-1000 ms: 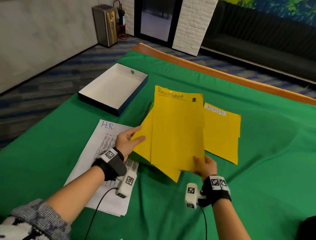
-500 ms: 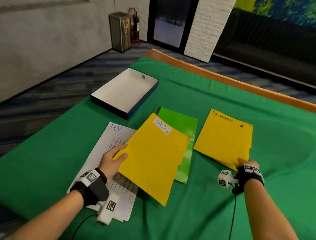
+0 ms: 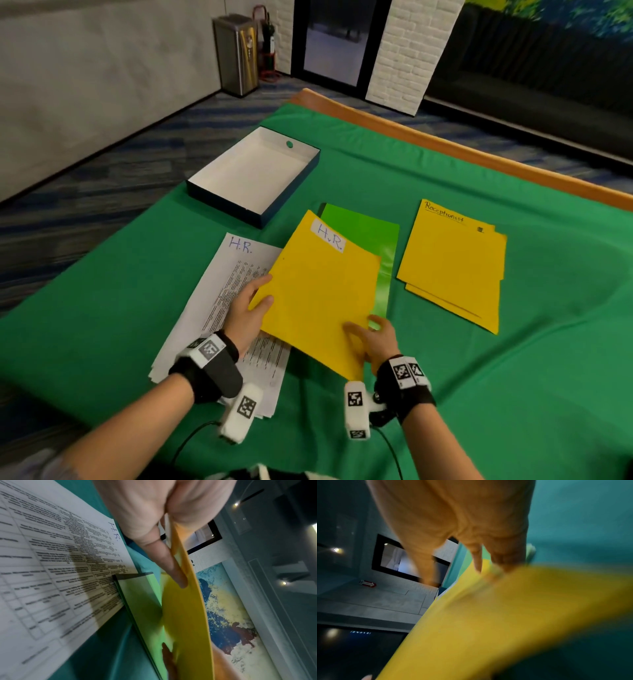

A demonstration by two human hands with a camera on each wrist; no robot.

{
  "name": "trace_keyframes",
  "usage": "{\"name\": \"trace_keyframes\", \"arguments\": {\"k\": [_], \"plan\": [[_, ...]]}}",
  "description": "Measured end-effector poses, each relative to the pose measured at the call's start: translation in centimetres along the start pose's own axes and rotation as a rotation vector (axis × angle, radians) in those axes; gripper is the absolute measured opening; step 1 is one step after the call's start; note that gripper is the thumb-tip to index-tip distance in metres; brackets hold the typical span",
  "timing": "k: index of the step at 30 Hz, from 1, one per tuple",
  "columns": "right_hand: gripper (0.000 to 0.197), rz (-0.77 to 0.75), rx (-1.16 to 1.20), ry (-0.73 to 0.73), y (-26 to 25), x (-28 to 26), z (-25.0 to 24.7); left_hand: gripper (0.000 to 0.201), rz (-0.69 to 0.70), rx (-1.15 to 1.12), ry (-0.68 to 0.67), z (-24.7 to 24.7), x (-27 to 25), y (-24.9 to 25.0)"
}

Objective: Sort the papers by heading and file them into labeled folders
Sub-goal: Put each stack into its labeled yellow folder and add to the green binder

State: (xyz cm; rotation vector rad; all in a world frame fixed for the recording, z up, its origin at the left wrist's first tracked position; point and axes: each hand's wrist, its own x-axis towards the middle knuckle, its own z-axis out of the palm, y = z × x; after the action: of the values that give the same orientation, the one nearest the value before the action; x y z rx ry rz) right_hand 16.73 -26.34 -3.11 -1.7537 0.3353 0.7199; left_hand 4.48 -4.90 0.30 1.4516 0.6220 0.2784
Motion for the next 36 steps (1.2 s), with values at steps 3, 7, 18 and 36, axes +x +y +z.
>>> {"name": "trace_keyframes", "arguments": {"k": [3, 7, 18, 36], "plan": [[0.066, -0.037, 0.037, 0.111, 1.9, -0.4, -1.1, 0.051, -0.068, 0.097, -0.018, -1.9, -0.2, -1.1], [0.047, -0.071, -0.003, 0.216, 3.3, -1.0, -4.3, 0.04, -0.07, 0.488, 0.011, -6.2, -0.2, -4.3], [0.041, -0.33, -0.683, 0.364, 4.3, -3.5, -1.1, 0.105, -0.323, 1.002, 0.139, -11.0, 2.0, -5.2], [0.03, -0.376, -0.869, -0.043, 3.8, -3.5, 18.3, 0.102, -0.332, 0.95, 0.068, -13.8, 4.7, -4.5]]}}
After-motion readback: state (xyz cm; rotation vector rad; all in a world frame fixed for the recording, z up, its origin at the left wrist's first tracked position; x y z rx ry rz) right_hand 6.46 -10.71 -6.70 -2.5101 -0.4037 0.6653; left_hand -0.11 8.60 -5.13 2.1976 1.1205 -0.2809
